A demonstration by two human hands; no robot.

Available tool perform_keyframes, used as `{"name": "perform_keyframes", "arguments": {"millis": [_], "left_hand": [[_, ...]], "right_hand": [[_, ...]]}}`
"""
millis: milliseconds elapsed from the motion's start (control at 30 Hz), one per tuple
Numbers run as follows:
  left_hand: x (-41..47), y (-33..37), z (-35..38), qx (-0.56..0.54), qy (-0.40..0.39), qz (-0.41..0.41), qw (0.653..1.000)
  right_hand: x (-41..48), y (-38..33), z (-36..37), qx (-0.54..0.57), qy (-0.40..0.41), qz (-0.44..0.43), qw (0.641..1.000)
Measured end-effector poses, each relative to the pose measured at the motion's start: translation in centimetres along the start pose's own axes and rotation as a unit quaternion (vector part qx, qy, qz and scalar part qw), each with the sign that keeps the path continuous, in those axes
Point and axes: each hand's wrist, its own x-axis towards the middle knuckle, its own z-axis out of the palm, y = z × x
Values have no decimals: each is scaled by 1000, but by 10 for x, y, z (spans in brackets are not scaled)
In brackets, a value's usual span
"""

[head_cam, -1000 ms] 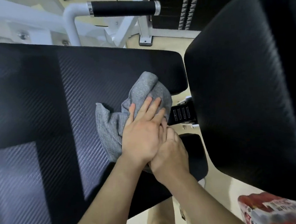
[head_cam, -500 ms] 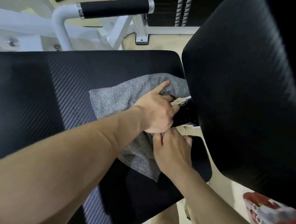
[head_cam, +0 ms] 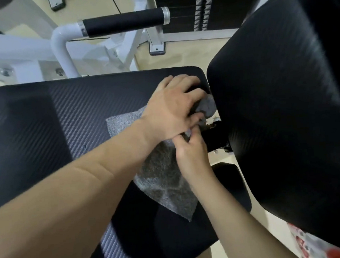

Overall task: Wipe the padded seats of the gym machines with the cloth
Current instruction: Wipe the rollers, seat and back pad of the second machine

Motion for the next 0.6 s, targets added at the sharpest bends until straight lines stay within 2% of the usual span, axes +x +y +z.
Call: {"name": "perform_keyframes", "arguments": {"millis": [67,133,233,300,400,500,567,600], "left_hand": [[-10,-6,-3,-39,21,-72,996],[-19,-4,-6,-63,53,-135,987],[-33,9,-3,-94,68,-141,983],[-44,13,7,-61,51,-137,987],[-60,19,17,-32,29,-168,985],[-68,21,13,-78,41,-219,972],[-76,26,9,-104,29,-231,967],[-81,29,7,-118,25,-232,965]], "right_hand": [[10,-3,6,-8,-19,34,999],[26,-6,3,84,24,81,993],[56,-17,-8,306,109,158,932],[66,-22,-6,340,145,188,910],[64,-16,12,239,149,174,943],[42,-13,21,29,69,148,986],[33,-7,17,-114,19,130,985],[27,-4,14,-143,5,110,983]]}}
